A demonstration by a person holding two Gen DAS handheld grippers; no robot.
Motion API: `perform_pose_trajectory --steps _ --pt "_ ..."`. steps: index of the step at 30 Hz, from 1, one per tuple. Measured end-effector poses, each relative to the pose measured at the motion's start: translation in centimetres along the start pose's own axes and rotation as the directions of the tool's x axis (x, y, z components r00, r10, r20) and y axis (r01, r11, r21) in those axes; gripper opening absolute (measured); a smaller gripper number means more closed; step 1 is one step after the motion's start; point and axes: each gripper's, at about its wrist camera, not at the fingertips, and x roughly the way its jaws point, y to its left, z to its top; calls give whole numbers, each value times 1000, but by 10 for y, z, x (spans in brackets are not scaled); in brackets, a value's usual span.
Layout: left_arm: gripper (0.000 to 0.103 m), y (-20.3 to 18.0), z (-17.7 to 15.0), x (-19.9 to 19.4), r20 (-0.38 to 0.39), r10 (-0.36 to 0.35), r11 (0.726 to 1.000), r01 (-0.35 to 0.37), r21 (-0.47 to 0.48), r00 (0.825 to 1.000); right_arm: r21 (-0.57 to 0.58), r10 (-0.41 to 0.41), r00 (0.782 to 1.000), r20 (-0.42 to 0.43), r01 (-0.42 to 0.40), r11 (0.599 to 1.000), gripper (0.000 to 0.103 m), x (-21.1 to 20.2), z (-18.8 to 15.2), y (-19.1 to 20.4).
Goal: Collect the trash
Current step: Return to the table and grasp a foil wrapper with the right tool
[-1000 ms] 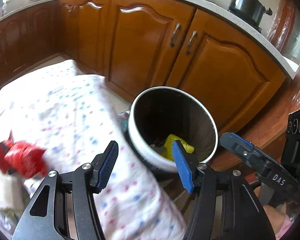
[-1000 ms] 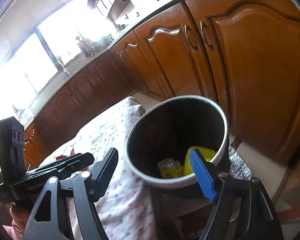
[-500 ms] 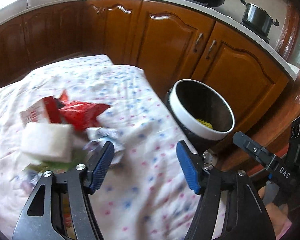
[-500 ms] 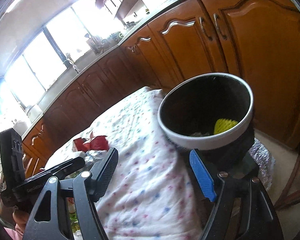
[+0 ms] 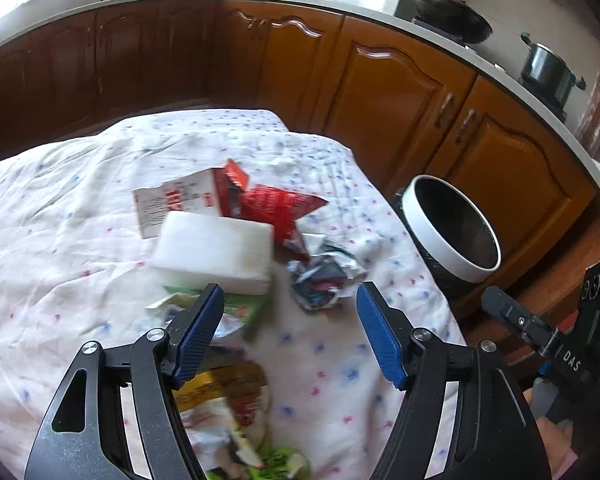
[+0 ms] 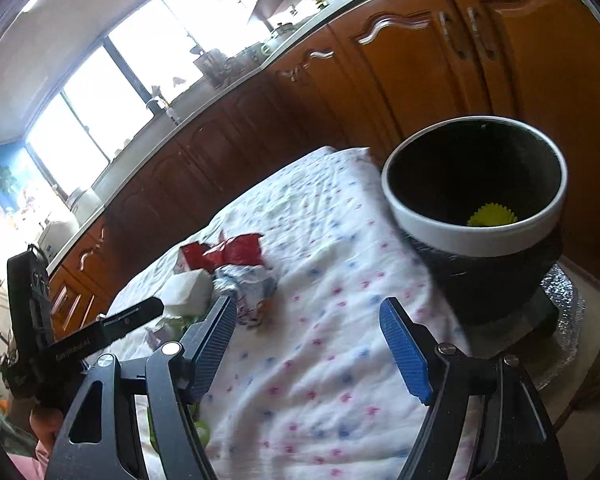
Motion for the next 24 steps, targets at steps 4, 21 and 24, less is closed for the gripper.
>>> perform_pose_trajectory --steps 4,21,24 --pt "75 17 2 -5 11 10 1000 -10 -24 1000 -15 22 999 -23 -22 1000 76 11 -2 12" --pt "88 37 14 18 -48 25 1000 -25 1 999 48 179 971 -159 -173 984 67 97 11 28" --pt "88 38 17 28 -59 38 999 -38 9 998 51 179 969 -170 -172 984 54 105 13 30"
